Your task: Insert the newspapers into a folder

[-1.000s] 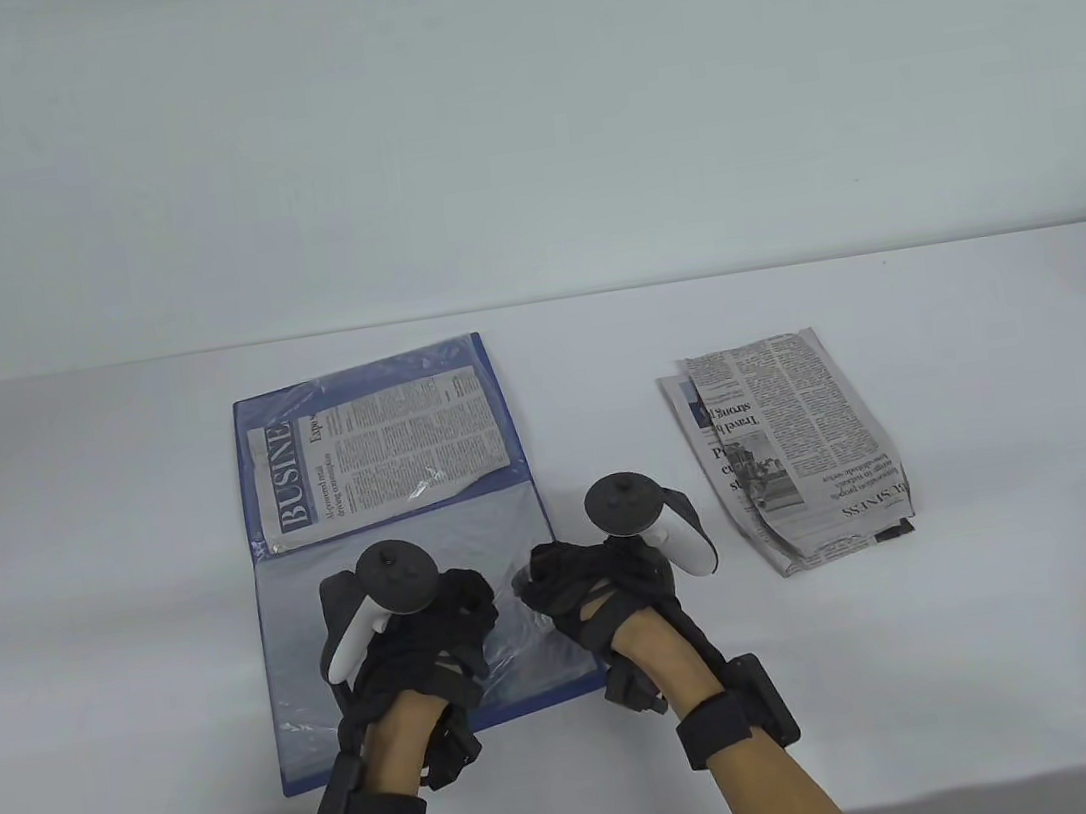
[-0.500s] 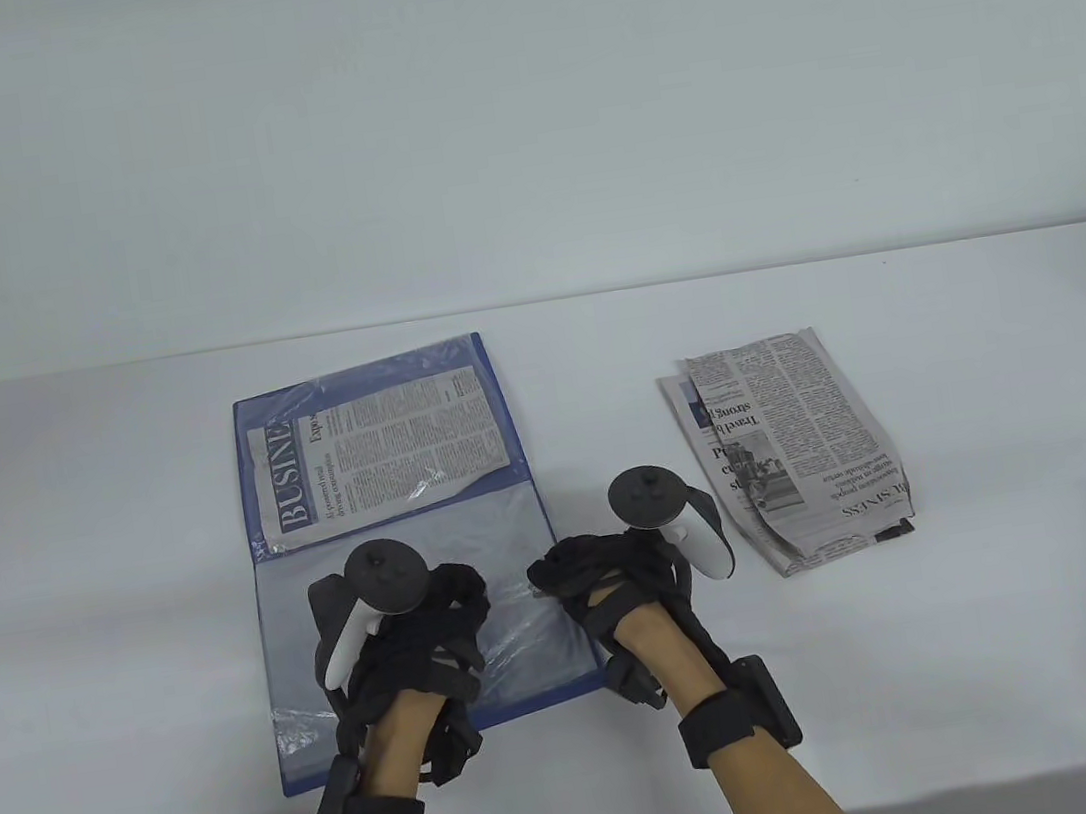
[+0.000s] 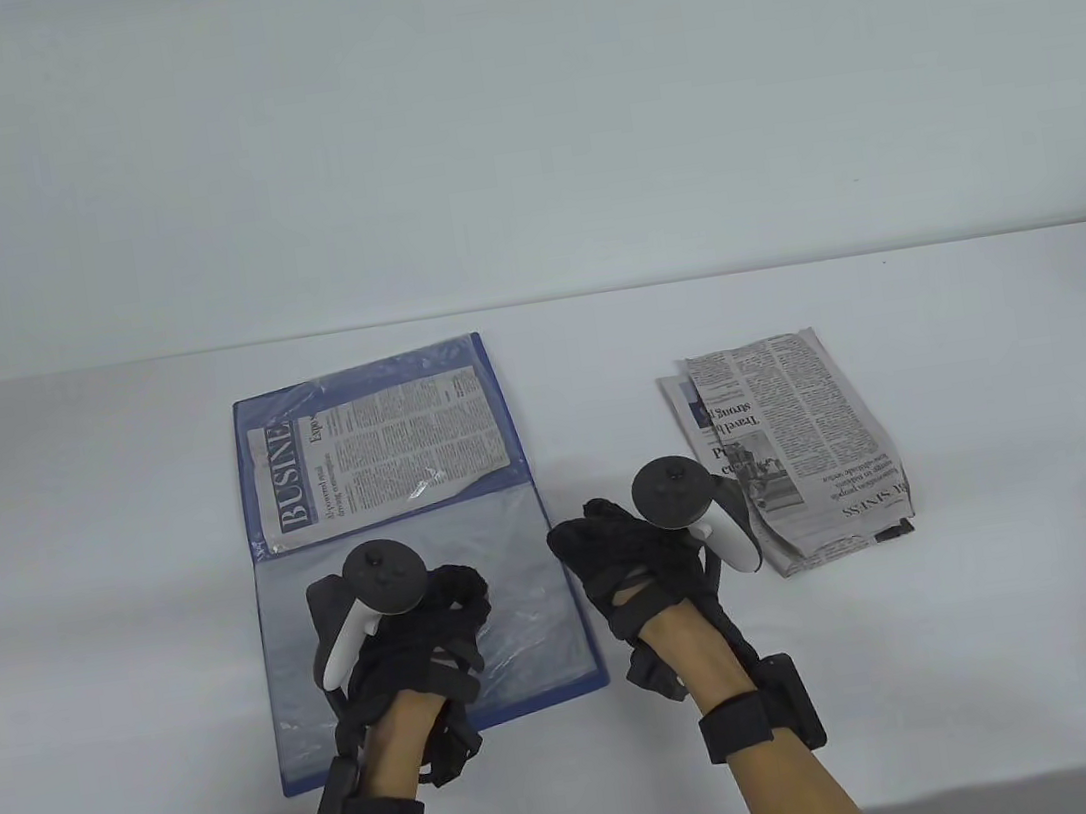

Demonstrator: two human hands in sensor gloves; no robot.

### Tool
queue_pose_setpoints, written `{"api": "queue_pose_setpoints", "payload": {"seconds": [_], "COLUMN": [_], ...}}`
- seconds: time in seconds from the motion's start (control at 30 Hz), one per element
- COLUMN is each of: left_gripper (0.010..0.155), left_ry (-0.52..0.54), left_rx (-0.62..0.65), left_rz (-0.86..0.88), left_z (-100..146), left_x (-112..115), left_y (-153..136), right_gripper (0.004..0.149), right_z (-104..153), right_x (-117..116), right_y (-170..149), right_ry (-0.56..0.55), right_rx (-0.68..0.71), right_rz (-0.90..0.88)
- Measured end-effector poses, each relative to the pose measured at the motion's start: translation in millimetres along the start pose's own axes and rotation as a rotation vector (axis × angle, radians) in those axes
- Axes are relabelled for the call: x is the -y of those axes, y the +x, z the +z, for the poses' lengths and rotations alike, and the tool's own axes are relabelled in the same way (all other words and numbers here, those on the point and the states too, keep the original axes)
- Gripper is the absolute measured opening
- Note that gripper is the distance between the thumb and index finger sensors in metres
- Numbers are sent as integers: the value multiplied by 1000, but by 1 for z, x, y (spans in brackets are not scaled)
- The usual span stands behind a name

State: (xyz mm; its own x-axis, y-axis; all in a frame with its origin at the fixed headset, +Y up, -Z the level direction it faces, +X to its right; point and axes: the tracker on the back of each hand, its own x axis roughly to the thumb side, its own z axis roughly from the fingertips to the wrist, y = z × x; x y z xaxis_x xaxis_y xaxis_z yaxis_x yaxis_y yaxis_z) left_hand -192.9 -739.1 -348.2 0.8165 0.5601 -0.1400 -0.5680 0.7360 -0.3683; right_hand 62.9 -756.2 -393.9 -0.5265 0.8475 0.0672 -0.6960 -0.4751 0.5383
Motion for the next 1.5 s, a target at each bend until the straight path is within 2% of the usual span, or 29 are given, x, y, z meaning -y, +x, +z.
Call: {"api": "queue_pose_setpoints", "payload": {"seconds": [0.1,0.2,0.23,0.37,0.5,0.6,0.7,0.73,0.8,0.83,0.9,0.97,1.0,1.07,1.1,1.2,1.23,1.27,1.33,1.37,1.5], "left_gripper": [40,40,40,40,41,41,41,41,41,41,41,41,41,41,41,41,41,41,41,41,41], "left_ry": [14,54,55,73,153,130,110,105,102,102,98,88,83,75,70,72,74,76,78,75,62], "left_rx": [6,1,0,-4,4,25,28,28,28,30,31,30,27,25,25,27,28,24,11,11,22], "left_rz": [7,41,45,53,98,112,110,103,97,96,100,101,97,94,92,96,100,104,104,102,95], "left_z": [1,4,4,5,10,9,7,7,7,7,6,5,4,3,3,5,5,6,6,5,6], "left_x": [-2,-6,-6,-7,-11,-10,-7,-6,-5,-5,-5,-3,-2,-2,-2,-3,-4,-5,-5,-5,-5], "left_y": [-1,-4,-4,-5,-3,-2,-1,-1,0,0,0,0,1,1,0,-1,-2,-2,-2,-2,-2], "right_gripper": [76,80,77,76,74,72,71,71,70,70,73,79,80,85,88,89,85,79,67,65,51], "right_z": [-8,-14,-16,-16,-14,-12,-5,1,13,23,39,67,84,107,119,132,131,130,123,122,127], "right_x": [-18,-35,-36,-33,-27,-19,5,22,56,78,107,138,149,155,158,156,157,160,166,165,159], "right_y": [-1,-4,-5,-5,-9,-10,-4,-2,-5,-12,-30,-62,-80,-106,-134,-174,-171,-166,-156,-153,-143], "right_ry": [140,273,284,285,301,305,192,117,-27,-111,-235,-404,-500,-605,-611,-561,-579,-605,-535,-537,-678], "right_rx": [-44,-180,-197,-192,-174,-112,-3,30,-6,-62,-185,-442,-625,-837,-871,-909,-857,-879,-889,-903,-888], "right_rz": [79,264,312,293,267,191,48,-8,19,92,211,336,348,282,208,74,18,43,155,190,260]}}
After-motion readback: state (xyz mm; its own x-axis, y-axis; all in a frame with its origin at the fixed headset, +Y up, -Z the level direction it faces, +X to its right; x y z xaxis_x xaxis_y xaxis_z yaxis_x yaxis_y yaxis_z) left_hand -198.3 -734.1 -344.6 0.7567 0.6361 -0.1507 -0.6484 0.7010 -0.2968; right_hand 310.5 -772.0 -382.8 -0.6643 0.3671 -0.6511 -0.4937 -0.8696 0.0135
